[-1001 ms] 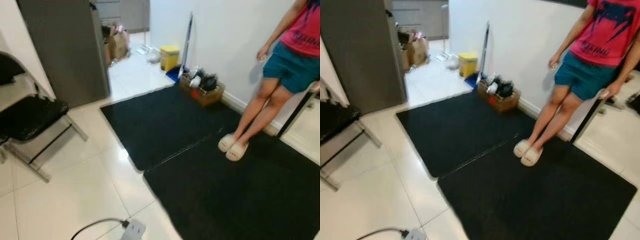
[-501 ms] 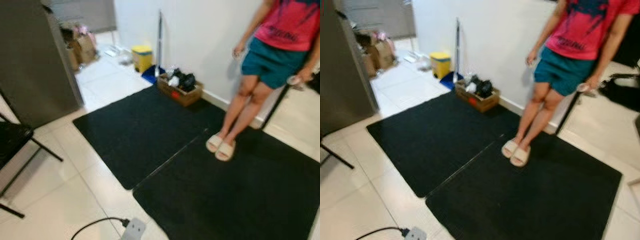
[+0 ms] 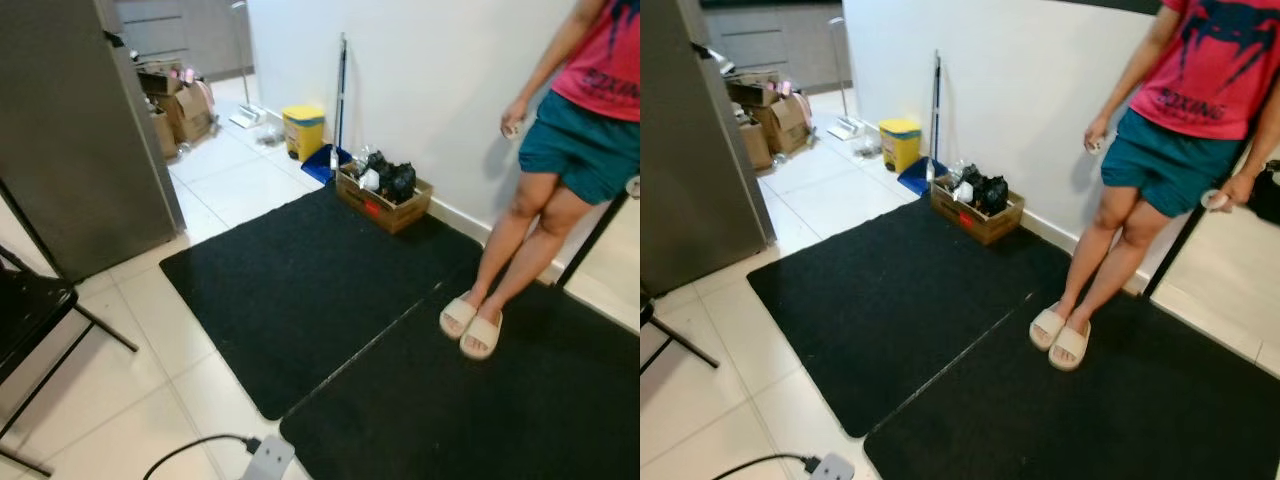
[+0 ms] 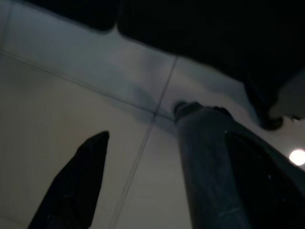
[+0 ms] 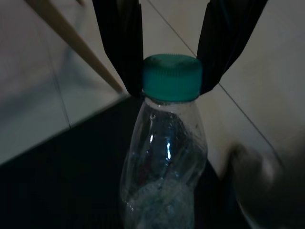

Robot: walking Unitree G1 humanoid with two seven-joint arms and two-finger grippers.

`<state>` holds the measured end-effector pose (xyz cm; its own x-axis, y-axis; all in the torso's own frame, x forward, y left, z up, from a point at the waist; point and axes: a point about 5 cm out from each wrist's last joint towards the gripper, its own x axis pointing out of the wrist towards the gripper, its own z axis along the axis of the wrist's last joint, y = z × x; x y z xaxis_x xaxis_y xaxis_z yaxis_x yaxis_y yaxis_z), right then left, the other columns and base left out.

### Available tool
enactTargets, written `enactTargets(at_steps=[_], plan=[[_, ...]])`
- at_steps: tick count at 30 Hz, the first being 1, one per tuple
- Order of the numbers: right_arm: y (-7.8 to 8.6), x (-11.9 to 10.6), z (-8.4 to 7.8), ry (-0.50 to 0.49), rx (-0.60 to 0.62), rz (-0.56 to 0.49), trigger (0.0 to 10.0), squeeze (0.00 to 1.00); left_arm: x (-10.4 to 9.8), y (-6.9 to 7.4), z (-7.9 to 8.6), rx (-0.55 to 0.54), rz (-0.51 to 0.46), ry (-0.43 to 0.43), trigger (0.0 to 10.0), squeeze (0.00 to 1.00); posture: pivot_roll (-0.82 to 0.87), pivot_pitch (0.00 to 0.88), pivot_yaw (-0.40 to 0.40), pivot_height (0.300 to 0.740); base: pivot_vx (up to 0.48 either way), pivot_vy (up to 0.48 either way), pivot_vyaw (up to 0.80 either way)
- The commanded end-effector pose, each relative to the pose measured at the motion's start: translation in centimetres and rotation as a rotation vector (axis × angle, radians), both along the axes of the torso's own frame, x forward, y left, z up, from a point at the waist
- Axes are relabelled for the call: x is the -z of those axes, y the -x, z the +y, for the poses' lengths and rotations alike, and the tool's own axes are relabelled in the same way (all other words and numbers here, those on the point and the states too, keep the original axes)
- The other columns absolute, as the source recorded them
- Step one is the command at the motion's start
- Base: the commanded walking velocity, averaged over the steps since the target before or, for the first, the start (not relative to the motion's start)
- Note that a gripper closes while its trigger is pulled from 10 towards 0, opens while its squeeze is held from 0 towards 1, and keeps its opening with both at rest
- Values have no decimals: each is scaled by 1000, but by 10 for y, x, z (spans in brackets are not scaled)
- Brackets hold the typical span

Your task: Restocking fridge

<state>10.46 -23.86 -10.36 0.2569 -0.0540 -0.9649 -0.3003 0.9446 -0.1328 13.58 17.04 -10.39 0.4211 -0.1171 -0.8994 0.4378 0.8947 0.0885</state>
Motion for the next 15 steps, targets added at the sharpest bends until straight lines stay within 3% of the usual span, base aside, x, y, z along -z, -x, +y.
enactTargets(at_steps=[1, 2, 15], plan=[[10, 0, -10, 21, 22, 29, 10000, 0, 7, 19, -2, 8, 78, 0, 10000, 0, 23, 0, -73, 740, 262, 0, -800], [10, 0, -10, 21, 21, 29, 10000, 0, 7, 19, -2, 8, 78, 0, 10000, 0, 23, 0, -73, 740, 262, 0, -800], [9, 0, -9, 16, 20, 21, 10000, 0, 7, 20, -3, 9, 80, 0, 10000, 0, 21, 0, -72, 740, 278, 0, 0]])
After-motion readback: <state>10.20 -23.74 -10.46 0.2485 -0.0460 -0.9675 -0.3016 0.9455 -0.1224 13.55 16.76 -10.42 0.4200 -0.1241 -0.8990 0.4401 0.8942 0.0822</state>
